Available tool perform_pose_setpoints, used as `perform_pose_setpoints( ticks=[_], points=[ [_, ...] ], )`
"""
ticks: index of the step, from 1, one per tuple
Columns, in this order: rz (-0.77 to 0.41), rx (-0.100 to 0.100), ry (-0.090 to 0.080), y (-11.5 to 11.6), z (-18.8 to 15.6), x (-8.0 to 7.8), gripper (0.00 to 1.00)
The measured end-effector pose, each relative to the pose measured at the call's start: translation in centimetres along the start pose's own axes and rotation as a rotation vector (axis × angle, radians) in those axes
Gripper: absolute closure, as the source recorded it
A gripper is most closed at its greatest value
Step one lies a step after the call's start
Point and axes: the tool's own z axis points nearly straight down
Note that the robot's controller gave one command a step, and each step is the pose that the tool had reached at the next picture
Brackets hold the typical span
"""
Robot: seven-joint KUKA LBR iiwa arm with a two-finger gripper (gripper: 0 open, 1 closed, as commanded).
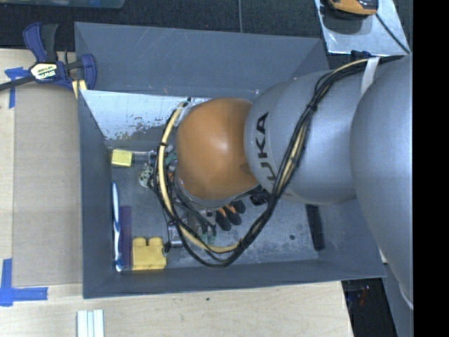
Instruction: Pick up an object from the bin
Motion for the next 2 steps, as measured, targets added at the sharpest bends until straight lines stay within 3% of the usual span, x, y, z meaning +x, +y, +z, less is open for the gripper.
perform_pose_setpoints(
  ticks=[1, 2],
  points=[
    [0.004, -0.003, -0.008, -0.1, -0.4, -0.2, 0.0],
    [0.177, -0.003, -0.006, -1.4, 0.0, -0.3, 0.0]
  ],
)
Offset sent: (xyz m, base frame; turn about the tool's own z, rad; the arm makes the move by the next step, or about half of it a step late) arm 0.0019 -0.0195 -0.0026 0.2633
